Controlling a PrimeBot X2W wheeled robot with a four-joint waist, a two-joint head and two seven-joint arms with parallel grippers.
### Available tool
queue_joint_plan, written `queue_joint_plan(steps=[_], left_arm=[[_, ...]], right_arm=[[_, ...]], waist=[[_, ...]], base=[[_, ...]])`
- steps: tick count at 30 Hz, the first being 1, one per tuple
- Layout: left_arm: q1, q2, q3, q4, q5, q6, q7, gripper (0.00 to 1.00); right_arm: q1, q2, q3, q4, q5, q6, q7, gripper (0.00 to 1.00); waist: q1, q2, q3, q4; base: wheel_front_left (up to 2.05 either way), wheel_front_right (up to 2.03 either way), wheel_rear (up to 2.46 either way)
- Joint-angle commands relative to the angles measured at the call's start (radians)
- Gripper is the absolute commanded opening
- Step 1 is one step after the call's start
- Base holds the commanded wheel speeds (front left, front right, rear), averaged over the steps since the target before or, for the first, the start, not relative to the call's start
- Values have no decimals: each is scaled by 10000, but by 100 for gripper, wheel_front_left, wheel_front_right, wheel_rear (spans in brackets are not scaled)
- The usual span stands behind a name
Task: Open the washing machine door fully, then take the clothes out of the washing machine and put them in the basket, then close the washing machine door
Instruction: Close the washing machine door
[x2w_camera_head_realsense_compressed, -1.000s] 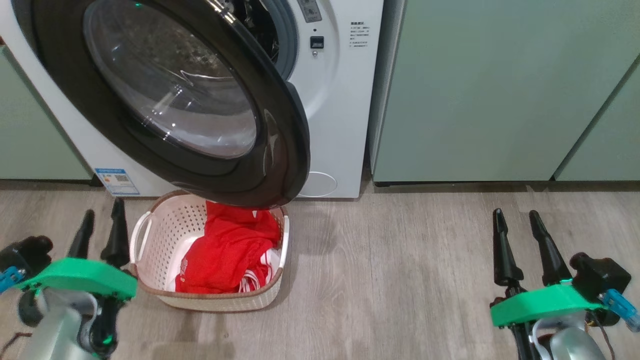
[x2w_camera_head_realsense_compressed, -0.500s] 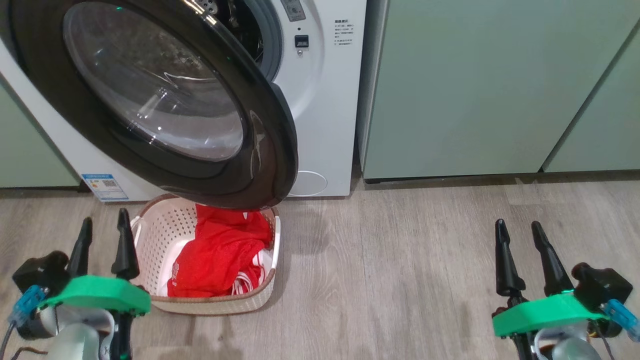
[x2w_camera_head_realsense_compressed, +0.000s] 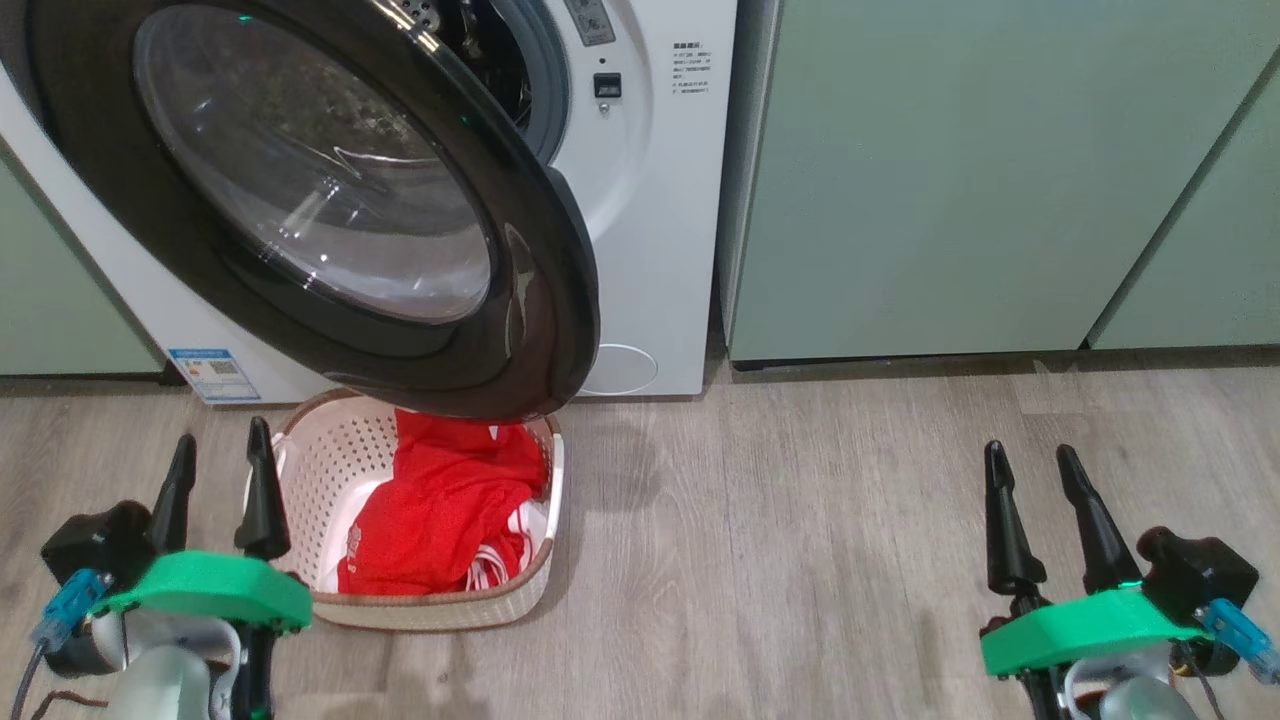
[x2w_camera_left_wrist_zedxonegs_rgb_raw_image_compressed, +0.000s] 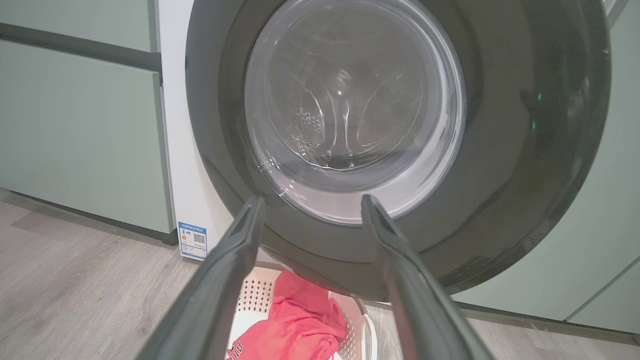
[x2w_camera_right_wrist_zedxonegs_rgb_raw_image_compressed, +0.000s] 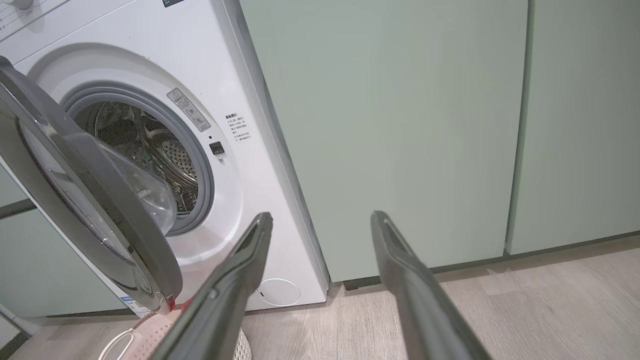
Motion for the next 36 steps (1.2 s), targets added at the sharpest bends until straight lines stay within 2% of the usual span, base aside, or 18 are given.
queue_joint_plan(steps=[1, 5, 6, 7, 8, 9, 17, 22, 25, 30, 36], left_arm=[[-321, 265, 252, -328, -25, -59, -93, 100], [-285, 274, 197, -298, -44, -60, -93, 100], [-281, 264, 169, -258, -90, -60, -93, 100], [-281, 264, 169, -258, -90, -60, -93, 100], [-286, 251, 163, -221, -154, -60, -93, 100], [-293, 256, 146, -197, -191, -60, -93, 100], [-266, 323, 53, -48, -118, -61, -93, 100], [-229, 303, 2, -18, -117, -61, -93, 100], [-241, 282, 50, 47, -91, -61, -93, 100], [-220, 197, -75, 63, -69, -61, -93, 100], [-237, 133, -189, 62, -18, -61, -93, 100]], right_arm=[[-210, -14, 250, -278, -33, 69, -65, 100], [-234, -14, 204, -250, 32, 69, -65, 100], [-257, -14, 166, -256, 52, 69, -65, 63], [-257, -14, 166, -256, 52, 69, -65, 63], [-274, -14, 152, -274, 26, 69, -65, 34], [-301, -14, 149, -336, -25, 69, -65, 0], [-987, -14, -28, -1541, 255, 69, -65, 0], [-1781, -14, 469, -2490, 427, 69, -65, 0], [-2312, -14, 1194, -2934, 418, 69, -65, 0], [-3136, -46, 3085, -3271, 3, 69, -65, 0], [-3744, -308, 5012, -2534, -219, 69, -65, 0]], waist=[[0, 0, -3, 4], [0, 0, -12, 20], [0, 0, -13, 34], [0, 0, -13, 34], [0, 0, -18, 44], [0, 0, -18, 55], [0, 0, 38, 203], [0, 0, 31, 385], [0, 0, 31, 525], [0, 0, 22, 870], [0, 0, 50, 1420]], base=[[0, 0, 0], [0, 0, 0], [0, 0, 0], [0, 0, 0], [0, 0, 0], [0, 0, 0], [0, 0, 0], [0, 0, 0], [0, 0, 0], [0, 0, 0], [0, 0, 0]])
